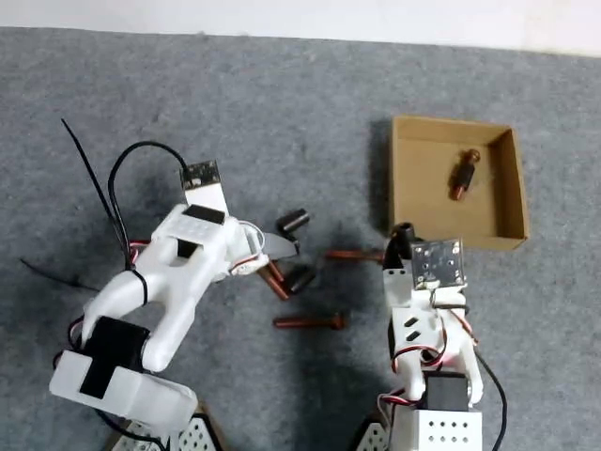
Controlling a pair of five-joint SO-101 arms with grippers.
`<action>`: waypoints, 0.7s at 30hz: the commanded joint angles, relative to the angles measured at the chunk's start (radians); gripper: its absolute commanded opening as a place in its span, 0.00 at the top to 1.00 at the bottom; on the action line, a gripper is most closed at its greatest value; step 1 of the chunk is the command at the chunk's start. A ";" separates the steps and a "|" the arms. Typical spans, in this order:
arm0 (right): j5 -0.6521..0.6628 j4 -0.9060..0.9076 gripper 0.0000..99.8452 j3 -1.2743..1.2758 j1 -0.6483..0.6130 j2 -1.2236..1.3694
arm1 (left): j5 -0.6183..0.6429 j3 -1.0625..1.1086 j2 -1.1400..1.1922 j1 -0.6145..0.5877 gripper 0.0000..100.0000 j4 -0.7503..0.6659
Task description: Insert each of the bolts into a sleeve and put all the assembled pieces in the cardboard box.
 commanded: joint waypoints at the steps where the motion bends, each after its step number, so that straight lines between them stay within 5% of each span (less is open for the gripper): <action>1: -0.003 -0.001 0.99 0.134 0.005 -0.012 | 0.008 -0.027 0.004 0.016 0.52 0.017; 11: -0.003 -0.001 0.99 0.134 0.005 -0.012 | 0.008 -0.025 0.004 0.016 0.55 0.018; 21: -0.003 -0.001 0.99 0.134 0.005 -0.012 | 0.002 -0.030 0.004 0.016 0.95 0.015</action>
